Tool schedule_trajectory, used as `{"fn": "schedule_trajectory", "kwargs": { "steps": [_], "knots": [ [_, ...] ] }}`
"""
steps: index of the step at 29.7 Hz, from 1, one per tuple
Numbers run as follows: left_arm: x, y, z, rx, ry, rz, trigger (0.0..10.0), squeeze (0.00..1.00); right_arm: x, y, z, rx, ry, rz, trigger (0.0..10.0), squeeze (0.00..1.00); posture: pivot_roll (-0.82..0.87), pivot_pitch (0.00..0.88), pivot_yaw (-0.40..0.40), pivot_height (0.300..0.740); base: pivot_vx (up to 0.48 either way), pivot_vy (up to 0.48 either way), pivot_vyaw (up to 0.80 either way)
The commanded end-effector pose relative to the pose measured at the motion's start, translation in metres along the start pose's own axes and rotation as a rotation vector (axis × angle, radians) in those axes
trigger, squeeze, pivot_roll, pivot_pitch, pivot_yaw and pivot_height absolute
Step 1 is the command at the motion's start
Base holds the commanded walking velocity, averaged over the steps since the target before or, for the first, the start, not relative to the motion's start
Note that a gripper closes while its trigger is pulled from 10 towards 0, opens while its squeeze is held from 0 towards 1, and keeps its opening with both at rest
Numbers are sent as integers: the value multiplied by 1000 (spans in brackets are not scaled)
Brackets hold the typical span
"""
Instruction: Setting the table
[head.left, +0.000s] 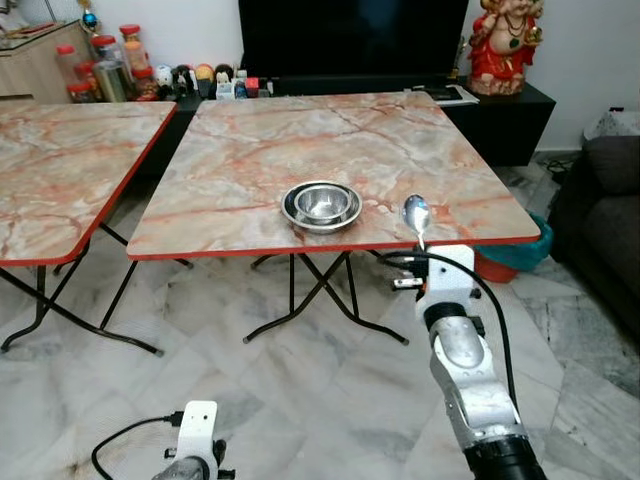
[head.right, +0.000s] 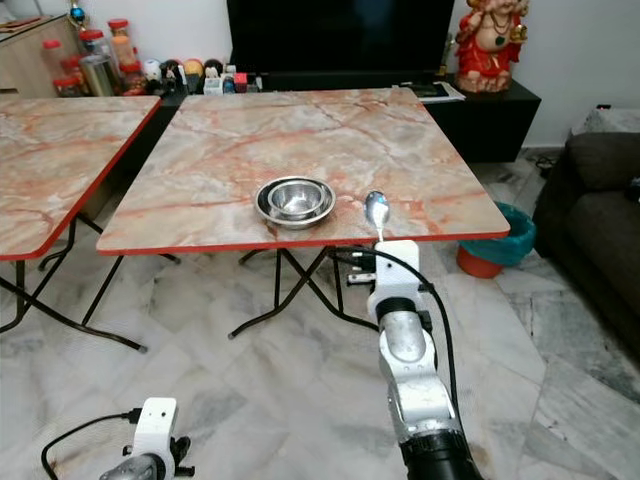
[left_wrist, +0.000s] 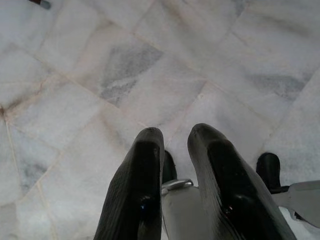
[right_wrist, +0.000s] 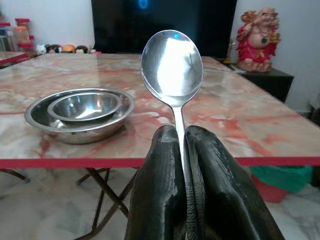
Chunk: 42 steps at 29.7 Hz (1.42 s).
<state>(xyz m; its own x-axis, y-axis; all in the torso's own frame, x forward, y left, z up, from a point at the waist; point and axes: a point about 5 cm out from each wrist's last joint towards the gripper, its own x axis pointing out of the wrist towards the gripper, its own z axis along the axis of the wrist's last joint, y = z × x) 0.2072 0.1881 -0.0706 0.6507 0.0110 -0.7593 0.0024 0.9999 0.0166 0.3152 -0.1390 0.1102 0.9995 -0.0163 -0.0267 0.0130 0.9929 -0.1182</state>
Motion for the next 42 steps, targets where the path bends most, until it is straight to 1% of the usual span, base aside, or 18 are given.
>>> {"fn": "schedule_trajectory", "kwargs": {
  "steps": [1, 6, 42],
  "knots": [
    [0, 3, 1, -5, 0, 14, 10000, 0, 3, 3, 7, 10, -19, 7, 10000, 0, -46, 0, 5, 736, 326, 0, 0],
    [0, 4, 0, -4, 1, 16, 10000, 0, 3, 3, 7, -14, -20, 17, 10000, 0, -44, 0, 5, 736, 327, 0, 0],
    [-1, 2, -3, -6, 8, 13, 10000, 0, 3, 4, 9, -11, -25, 23, 10000, 0, -44, 0, 0, 736, 329, 0, 0]
  ]
}}
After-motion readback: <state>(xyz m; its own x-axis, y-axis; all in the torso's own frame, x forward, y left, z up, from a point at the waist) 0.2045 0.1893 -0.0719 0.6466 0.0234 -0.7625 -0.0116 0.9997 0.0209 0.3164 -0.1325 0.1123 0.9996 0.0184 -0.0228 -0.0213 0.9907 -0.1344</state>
